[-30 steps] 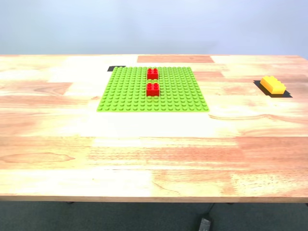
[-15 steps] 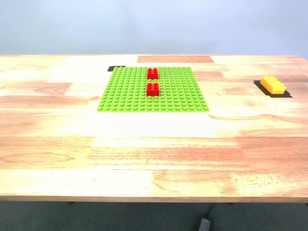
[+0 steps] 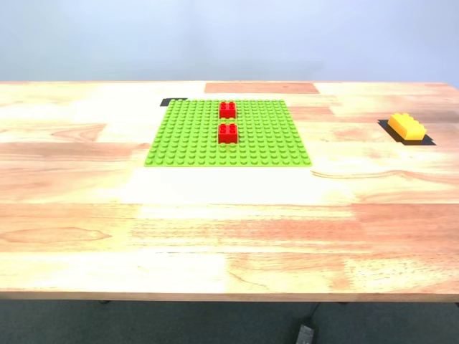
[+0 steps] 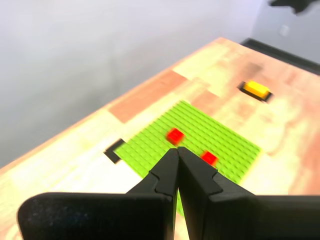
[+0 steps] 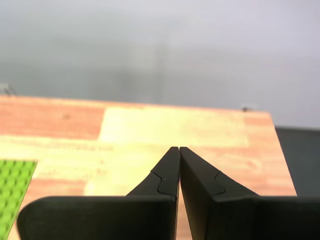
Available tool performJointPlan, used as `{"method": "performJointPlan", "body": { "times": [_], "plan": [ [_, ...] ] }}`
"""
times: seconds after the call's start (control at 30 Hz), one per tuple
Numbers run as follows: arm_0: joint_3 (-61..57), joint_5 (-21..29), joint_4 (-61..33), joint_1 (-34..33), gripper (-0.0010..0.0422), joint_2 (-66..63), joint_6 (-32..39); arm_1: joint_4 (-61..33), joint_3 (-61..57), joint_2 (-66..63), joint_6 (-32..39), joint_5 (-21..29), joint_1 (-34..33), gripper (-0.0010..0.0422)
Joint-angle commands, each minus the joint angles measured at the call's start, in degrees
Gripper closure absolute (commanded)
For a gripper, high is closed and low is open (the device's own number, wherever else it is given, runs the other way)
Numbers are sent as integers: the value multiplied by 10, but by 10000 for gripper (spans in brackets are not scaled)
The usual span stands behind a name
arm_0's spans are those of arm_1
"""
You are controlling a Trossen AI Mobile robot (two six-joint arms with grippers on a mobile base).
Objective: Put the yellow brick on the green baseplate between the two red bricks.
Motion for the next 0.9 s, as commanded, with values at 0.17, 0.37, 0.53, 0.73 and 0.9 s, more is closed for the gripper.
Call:
{"method": "performJointPlan", "body": {
  "times": [0.17, 0.37, 0.53, 0.73, 0.9],
  "plan": [
    [27, 43, -76, -1, 412, -16, 1, -214, 129, 79, -30, -30, 0, 412],
    [20, 43, -74, -1, 412, -23, 1, -351, 210, 158, -24, -30, 0, 365],
    [11, 43, -74, -1, 413, -24, 1, -356, 214, 183, -15, -30, 0, 239],
    [11, 43, -75, -1, 413, -24, 1, -360, 189, 200, -24, -27, 0, 83],
    [10, 43, -74, -1, 412, -24, 1, -304, 113, 194, -24, -26, -2, 77]
  ]
}}
